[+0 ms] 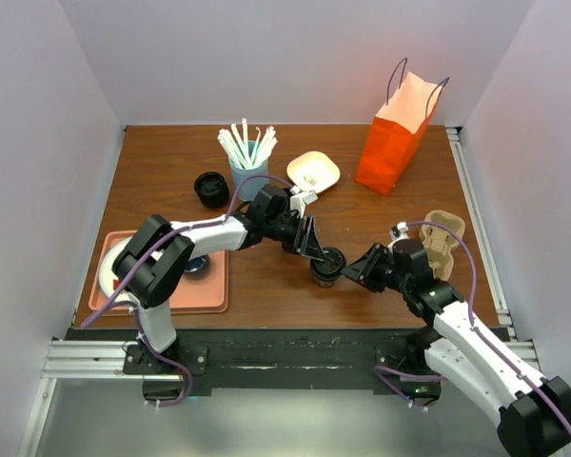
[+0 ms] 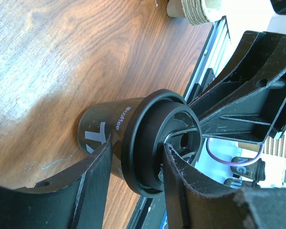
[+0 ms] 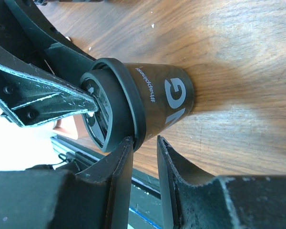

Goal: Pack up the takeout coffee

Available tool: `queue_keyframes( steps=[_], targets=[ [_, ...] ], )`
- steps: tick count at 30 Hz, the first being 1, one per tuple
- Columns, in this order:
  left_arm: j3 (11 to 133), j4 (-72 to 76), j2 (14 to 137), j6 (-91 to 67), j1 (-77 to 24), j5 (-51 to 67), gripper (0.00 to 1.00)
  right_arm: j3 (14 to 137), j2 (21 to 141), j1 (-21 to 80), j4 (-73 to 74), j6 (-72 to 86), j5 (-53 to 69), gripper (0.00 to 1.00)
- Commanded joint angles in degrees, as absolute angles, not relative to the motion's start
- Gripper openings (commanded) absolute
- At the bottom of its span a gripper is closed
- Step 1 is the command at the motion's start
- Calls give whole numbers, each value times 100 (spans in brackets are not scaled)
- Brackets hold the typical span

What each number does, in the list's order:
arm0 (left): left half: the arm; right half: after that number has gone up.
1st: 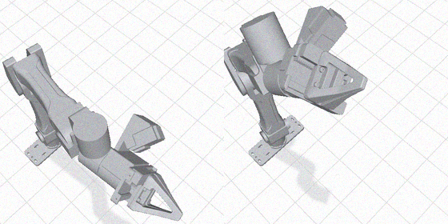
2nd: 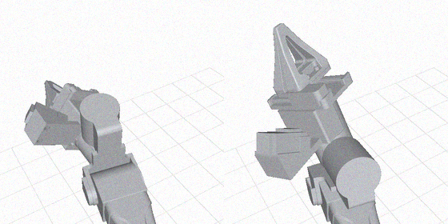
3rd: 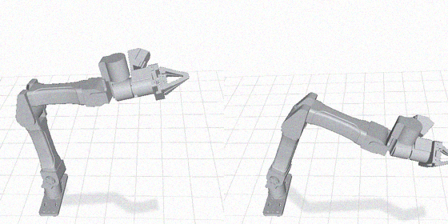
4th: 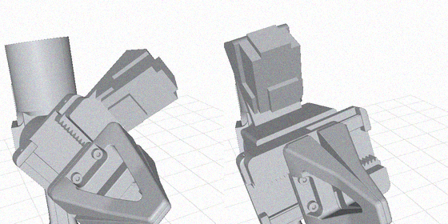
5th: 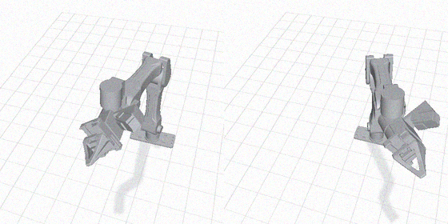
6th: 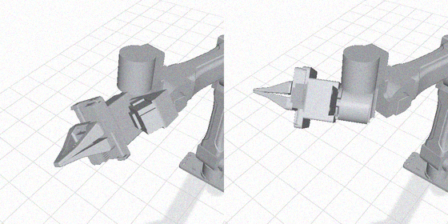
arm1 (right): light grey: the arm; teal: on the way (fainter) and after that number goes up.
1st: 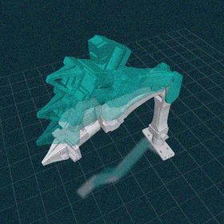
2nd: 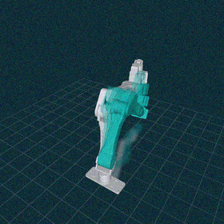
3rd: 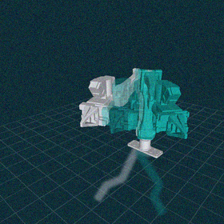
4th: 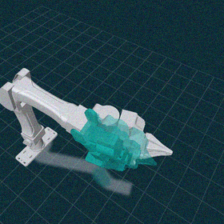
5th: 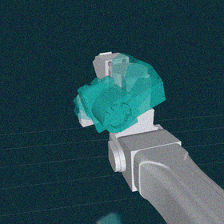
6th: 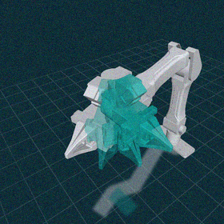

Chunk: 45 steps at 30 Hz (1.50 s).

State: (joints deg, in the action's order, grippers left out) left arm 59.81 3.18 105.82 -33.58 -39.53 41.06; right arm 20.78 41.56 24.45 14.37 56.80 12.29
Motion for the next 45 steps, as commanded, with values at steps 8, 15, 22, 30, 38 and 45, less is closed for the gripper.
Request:
queue_keyframes(
  steps=[8, 15, 22, 30, 38, 45],
  targets=[
    [5379, -1775, 11628, -2558, -4148, 1986, 47, 2619, 4113, 2426, 1784, 5449, 835, 30],
    [5388, -1784, 11637, -2558, -4166, 1978, 47, 2953, 4280, 2426, 1925, 5291, 642, 29],
    [5396, -1802, 11628, -2558, -4184, 1960, 46, 3208, 4711, 2373, 1978, 5054, 413, 28],
    [5414, -1819, 11637, -2549, -4201, 1951, 46, 3147, 4966, 2364, 1767, 4975, 474, 26],
    [5432, -1837, 11654, -2540, -4192, 1942, 46, 2726, 4974, 2364, 1512, 5054, 554, 18],
    [5414, -1854, 11689, -2566, -4201, 1916, 46, 1865, 4808, 2364, 1372, 5282, 352, 12]
  ],
)
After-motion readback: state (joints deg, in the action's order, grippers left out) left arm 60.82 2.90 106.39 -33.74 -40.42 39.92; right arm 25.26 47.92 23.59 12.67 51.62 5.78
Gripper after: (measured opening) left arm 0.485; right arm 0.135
